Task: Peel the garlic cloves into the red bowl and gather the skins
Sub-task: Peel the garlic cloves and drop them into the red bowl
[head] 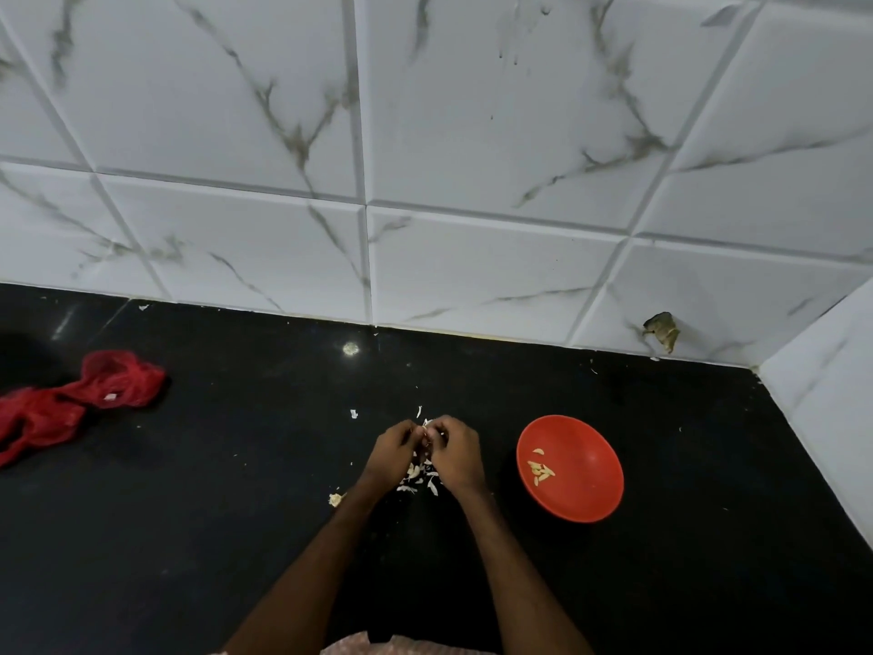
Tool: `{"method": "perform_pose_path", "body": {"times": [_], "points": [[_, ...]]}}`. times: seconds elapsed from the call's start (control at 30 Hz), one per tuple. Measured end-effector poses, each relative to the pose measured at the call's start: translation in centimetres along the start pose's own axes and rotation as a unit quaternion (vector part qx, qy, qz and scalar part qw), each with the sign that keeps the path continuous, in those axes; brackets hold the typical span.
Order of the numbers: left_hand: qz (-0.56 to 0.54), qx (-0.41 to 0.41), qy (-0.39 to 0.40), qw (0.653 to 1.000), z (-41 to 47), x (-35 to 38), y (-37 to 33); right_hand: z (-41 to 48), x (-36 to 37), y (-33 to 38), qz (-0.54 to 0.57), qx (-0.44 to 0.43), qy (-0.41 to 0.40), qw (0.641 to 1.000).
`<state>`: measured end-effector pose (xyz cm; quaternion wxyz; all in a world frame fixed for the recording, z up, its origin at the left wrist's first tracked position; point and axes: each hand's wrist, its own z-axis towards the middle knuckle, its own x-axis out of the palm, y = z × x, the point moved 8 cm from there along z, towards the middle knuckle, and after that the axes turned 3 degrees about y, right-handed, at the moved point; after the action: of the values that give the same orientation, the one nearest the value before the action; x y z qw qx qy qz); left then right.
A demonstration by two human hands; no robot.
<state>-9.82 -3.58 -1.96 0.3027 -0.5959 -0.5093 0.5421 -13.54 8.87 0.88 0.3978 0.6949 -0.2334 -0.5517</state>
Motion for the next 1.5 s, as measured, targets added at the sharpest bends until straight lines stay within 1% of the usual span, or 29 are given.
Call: {"method": "perform_pose_path", "body": {"times": [0.13,0.33,0.47,0.63,0.83,1.1,1.3,1.5], "points": [[-0.023,0.002,-0.006,1.000,0.4,0.0,0.2,-0.2,-0.3,-0.1,0.126,0.043,0.001,0.991],[-0.048,0.028,-0.027,0.998,0.2,-0.6,-1.3,-0.3,-1.3,0.8,0.187,0.045,-0.009,0.981],[-0.047,0.082,-0.032,0.995,0.4,-1.5,-5.4,0.7,-3.7,3.1,0.216,0.031,-0.041,0.975],[-0.056,0.132,-0.050,0.988,0.4,-2.6,-9.7,1.3,-5.8,5.4,0.291,0.036,-0.068,0.954],[-0.121,0.133,-0.033,0.983,-0.1,-1.9,-10.6,1.0,-6.3,6.5,0.283,0.019,-0.085,0.955],[-0.219,0.108,-0.020,0.969,0.1,-1.3,-10.5,1.4,-6.9,6.9,0.279,0.040,-0.073,0.957],[-0.185,0.118,-0.028,0.975,-0.3,-1.6,-11.2,1.4,-7.4,7.6,0.254,0.025,-0.070,0.964],[-0.101,0.149,-0.077,0.981,0.4,-3.1,-13.0,2.1,-8.5,8.9,0.296,0.026,-0.067,0.952]]}}
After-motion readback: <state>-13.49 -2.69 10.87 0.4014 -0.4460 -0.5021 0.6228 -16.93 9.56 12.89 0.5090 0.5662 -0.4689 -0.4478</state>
